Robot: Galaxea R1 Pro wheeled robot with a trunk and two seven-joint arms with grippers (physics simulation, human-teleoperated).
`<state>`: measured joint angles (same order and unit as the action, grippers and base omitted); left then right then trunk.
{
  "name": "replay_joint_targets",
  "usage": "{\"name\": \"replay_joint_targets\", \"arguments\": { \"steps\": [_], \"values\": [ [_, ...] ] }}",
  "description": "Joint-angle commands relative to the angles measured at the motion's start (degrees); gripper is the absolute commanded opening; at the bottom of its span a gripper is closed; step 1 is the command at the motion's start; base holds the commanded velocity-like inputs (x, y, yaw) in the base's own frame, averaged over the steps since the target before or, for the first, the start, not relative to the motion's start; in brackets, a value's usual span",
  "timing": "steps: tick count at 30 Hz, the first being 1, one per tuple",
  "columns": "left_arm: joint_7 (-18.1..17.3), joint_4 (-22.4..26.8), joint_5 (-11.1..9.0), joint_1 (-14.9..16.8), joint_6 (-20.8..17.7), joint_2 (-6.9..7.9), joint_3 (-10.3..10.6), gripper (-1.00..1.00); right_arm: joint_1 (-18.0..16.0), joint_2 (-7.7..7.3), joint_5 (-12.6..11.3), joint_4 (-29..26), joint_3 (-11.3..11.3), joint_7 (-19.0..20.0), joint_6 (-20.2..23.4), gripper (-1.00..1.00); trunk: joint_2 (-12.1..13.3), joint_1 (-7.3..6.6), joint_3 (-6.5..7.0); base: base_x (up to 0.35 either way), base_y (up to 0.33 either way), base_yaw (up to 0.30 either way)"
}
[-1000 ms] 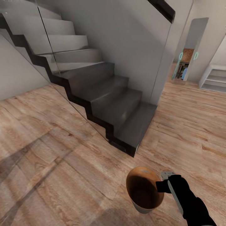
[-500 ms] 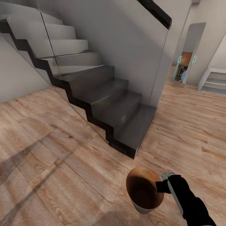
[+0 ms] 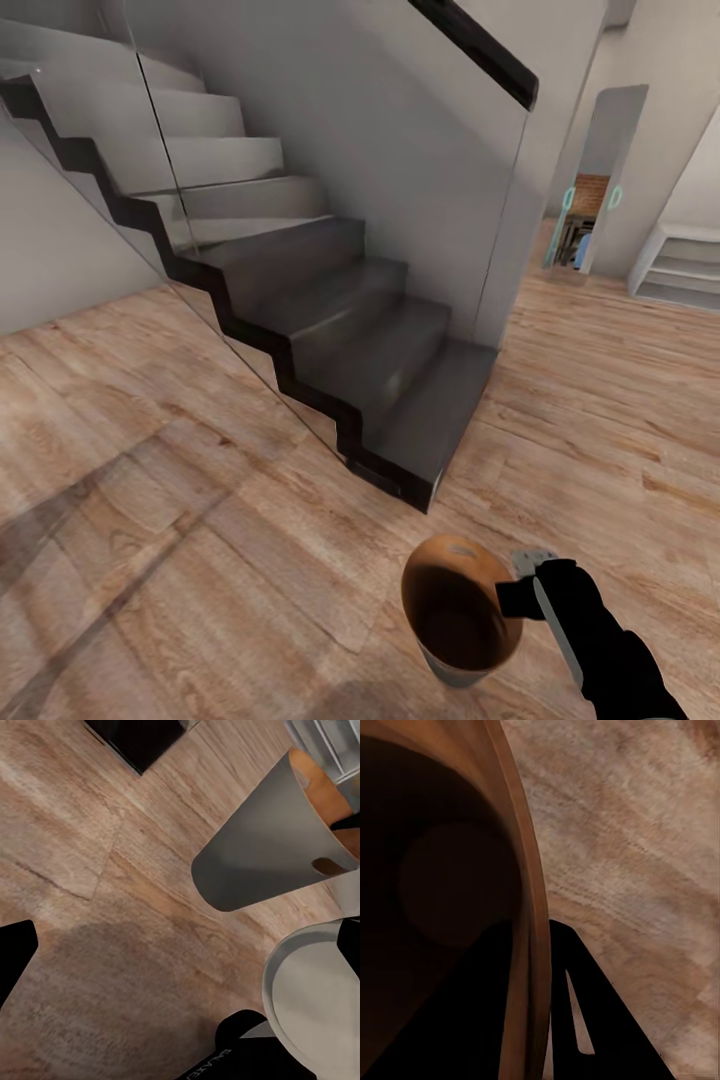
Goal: Put the three can of soda from the living room inside the tash can in the kitchen.
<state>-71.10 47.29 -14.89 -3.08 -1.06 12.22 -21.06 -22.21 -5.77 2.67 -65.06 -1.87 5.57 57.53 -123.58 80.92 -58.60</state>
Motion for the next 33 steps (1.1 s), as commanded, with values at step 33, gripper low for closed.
{"name": "replay_joint_targets", "arguments": {
  "steps": [33],
  "values": [
    [0.00,0.00,-0.04,0.00,0.00,0.00,0.00,1.00,-0.03,0.06,-1.01,1.51,0.11,0.32,0.02,-1.00,0.00,0.00,0.78,0.000,-0.054,-0.073]
  ]
}}
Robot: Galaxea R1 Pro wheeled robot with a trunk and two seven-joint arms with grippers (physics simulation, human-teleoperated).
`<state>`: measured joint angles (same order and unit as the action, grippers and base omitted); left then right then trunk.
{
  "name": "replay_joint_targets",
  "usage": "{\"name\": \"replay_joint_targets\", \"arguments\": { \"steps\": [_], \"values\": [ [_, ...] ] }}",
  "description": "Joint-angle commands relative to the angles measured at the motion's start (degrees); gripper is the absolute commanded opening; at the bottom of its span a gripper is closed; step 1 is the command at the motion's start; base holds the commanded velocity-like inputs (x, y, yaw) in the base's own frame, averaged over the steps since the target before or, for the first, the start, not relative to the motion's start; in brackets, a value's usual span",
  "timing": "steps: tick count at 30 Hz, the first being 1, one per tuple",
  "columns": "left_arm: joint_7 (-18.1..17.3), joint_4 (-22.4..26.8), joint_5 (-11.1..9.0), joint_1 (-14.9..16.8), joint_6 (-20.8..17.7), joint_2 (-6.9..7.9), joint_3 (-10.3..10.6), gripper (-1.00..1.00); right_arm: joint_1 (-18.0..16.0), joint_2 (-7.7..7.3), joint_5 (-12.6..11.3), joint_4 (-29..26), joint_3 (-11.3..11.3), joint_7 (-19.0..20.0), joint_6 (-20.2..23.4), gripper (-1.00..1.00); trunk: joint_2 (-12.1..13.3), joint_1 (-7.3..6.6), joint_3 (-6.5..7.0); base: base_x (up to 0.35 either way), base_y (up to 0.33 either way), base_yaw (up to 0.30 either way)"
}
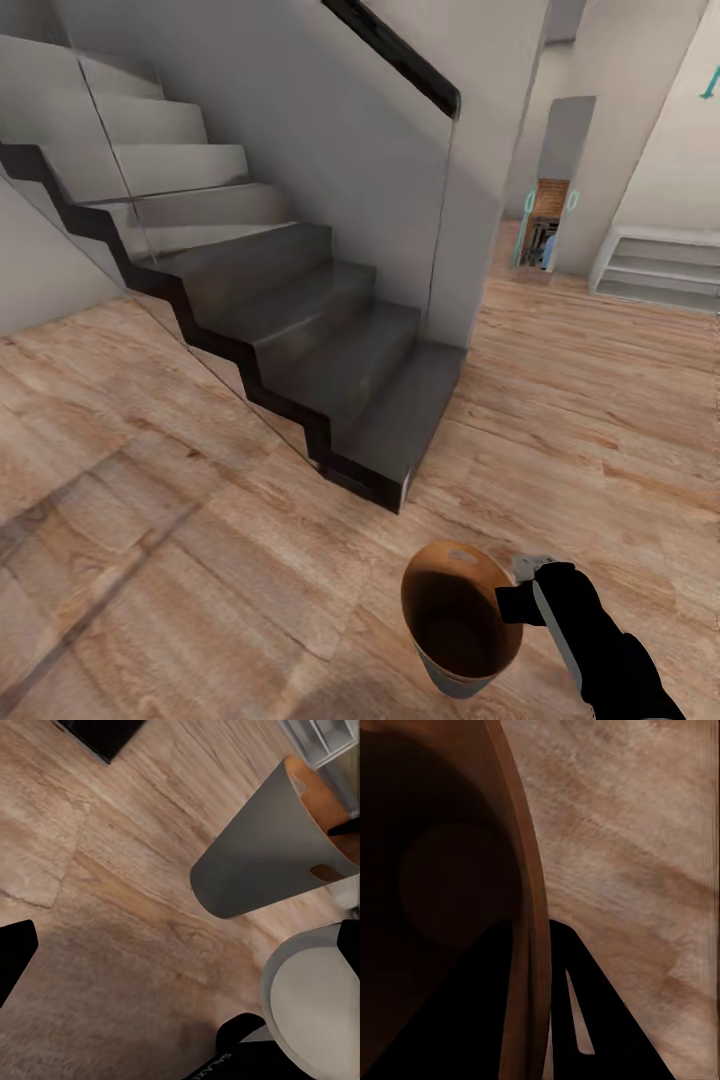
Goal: Put the three can of soda from the living room inside the tash can in the kitchen.
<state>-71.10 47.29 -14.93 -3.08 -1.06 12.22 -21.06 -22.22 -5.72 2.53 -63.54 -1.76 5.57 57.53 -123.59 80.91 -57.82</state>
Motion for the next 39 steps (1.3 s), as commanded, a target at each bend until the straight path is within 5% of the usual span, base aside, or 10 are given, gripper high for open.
{"name": "replay_joint_targets", "arguments": {
  "steps": [1,39],
  "values": [
    [0.00,0.00,0.00,0.00,0.00,0.00,0.01,1.00,-0.01,0.00,-0.86,0.00,0.00,0.32,0.02,-1.00,0.00,0.00,0.06,0.000,-0.104,-0.235],
    [0.00,0.00,-0.01,0.00,0.00,0.00,-0.02,1.00,-0.01,0.04,-0.87,0.00,0.00,0.32,0.04,-1.00,0.00,0.00,2.13,-0.018,-0.076,-0.230]
  ]
}}
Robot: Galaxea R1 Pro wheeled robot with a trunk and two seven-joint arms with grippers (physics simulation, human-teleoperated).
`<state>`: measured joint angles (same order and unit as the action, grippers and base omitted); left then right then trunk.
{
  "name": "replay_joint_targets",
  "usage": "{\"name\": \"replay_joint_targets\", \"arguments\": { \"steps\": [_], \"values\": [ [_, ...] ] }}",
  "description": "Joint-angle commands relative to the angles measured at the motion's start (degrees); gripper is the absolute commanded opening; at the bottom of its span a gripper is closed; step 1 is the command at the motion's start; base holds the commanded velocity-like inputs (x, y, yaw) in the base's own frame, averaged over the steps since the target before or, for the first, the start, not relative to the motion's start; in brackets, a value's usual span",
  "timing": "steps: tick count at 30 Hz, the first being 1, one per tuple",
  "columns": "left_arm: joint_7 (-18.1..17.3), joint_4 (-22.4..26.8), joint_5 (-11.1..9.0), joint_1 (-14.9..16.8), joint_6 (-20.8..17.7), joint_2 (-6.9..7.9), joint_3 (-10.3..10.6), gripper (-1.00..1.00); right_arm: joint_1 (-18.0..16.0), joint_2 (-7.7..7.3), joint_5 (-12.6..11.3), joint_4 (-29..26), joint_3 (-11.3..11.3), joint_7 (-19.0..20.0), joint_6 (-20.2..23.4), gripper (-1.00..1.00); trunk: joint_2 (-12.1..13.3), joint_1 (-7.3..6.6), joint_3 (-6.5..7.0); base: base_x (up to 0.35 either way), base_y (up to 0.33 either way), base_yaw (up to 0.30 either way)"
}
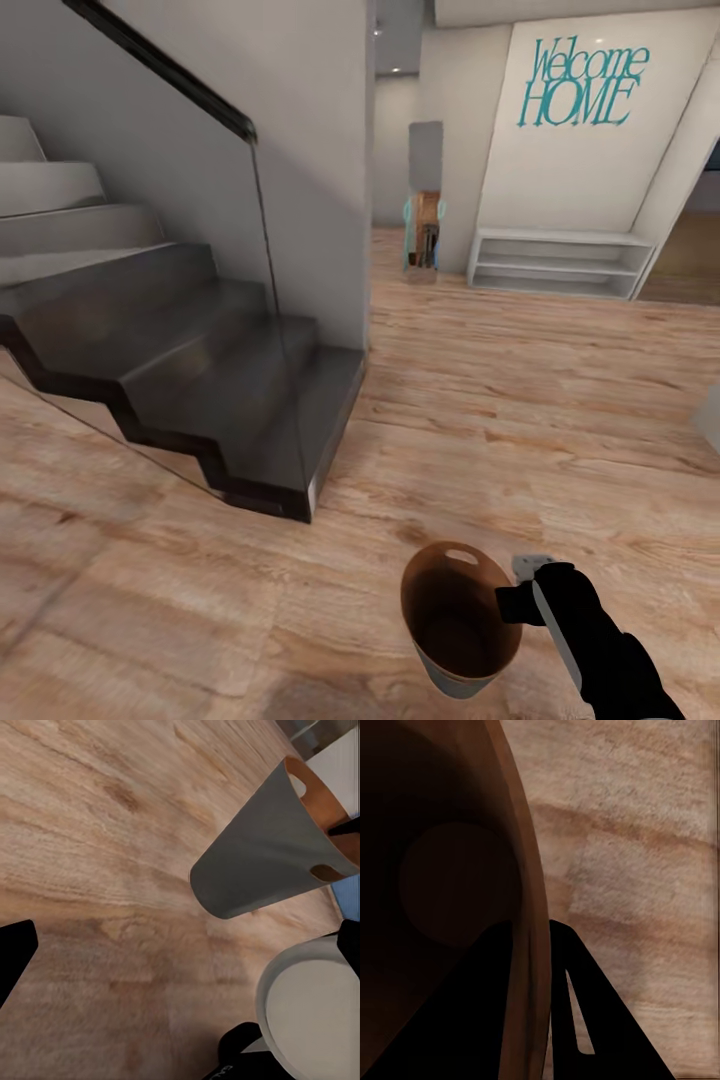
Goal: Put the three can of soda from the living room inside the tash can in the kitchen.
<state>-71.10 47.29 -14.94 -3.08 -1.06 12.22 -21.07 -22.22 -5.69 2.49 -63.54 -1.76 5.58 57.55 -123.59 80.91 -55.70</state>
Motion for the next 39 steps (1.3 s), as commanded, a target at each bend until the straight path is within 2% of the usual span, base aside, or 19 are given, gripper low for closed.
{"name": "replay_joint_targets", "arguments": {
  "steps": [1,18,39],
  "values": [
    [0.00,0.00,0.00,0.00,0.00,0.00,-0.01,1.00,-0.01,0.03,-0.83,0.00,0.00,0.31,0.02,-1.00,0.00,0.00,0.06,0.000,-0.001,-0.228],
    [0.00,0.00,0.00,0.00,0.00,0.00,-0.02,1.00,-0.01,0.10,-0.84,0.04,0.00,0.31,0.00,-1.00,0.00,0.00,1.02,0.000,-0.005,-0.228],
    [0.00,0.00,0.02,-0.01,0.00,0.00,-0.01,1.00,-0.01,0.10,-0.88,0.85,0.00,0.31,-0.06,-1.00,0.00,0.00,2.21,0.000,-0.083,-0.228]
  ]
}}
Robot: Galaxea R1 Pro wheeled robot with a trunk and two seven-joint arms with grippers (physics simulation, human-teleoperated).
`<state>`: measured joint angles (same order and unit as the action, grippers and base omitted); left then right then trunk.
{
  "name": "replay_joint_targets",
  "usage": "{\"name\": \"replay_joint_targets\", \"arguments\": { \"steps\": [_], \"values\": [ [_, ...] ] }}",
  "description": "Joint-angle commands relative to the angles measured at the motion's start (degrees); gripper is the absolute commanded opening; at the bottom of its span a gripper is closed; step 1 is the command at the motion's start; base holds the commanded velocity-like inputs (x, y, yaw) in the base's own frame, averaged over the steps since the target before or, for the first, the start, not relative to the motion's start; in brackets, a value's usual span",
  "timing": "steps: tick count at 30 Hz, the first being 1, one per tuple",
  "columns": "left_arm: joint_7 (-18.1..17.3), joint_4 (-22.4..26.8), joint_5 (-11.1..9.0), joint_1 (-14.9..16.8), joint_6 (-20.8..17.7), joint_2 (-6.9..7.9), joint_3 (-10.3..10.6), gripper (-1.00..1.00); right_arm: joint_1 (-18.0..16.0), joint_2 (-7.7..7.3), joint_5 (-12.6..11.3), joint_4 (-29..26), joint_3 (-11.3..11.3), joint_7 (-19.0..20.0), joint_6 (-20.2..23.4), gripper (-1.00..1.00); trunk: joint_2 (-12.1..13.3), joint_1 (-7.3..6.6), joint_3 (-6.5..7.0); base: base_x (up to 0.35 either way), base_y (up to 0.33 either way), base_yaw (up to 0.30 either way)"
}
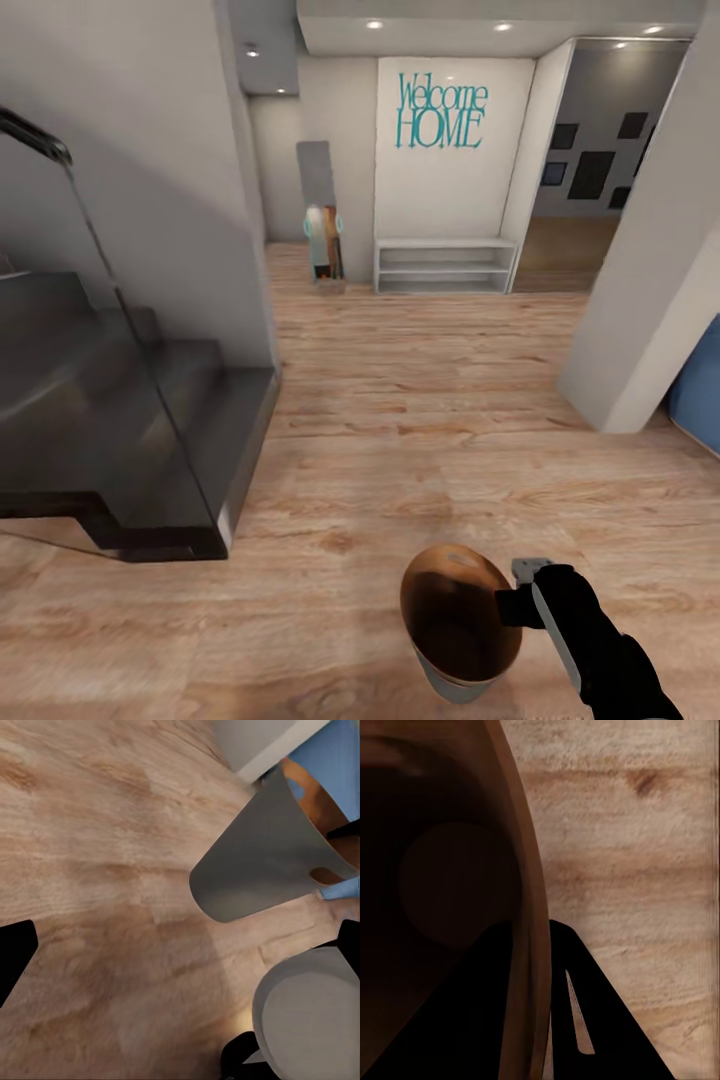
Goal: Put the three can of soda from the living room inside the tash can in the kitchen.
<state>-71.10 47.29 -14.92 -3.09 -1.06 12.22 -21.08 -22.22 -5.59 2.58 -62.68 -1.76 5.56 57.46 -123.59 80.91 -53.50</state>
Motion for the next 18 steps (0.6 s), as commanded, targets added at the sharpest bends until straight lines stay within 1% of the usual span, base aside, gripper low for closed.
{"name": "replay_joint_targets", "arguments": {
  "steps": [1,16,18],
  "values": [
    [0.00,0.00,0.01,0.00,0.00,0.00,0.00,1.00,-0.01,0.02,-0.98,0.00,0.00,0.33,0.02,-1.00,0.00,0.00,0.06,0.000,-0.091,-0.228],
    [0.00,0.00,-0.01,0.01,0.00,0.00,0.01,1.00,-0.01,0.02,-0.95,0.07,0.00,0.33,0.05,-1.00,0.00,0.00,0.91,0.000,-0.091,-0.228],
    [0.00,0.00,0.03,0.01,0.00,0.00,0.02,1.00,-0.01,0.03,-0.93,0.10,0.00,0.33,0.04,-1.00,0.00,0.00,0.99,0.000,-0.090,-0.165]
  ]
}}
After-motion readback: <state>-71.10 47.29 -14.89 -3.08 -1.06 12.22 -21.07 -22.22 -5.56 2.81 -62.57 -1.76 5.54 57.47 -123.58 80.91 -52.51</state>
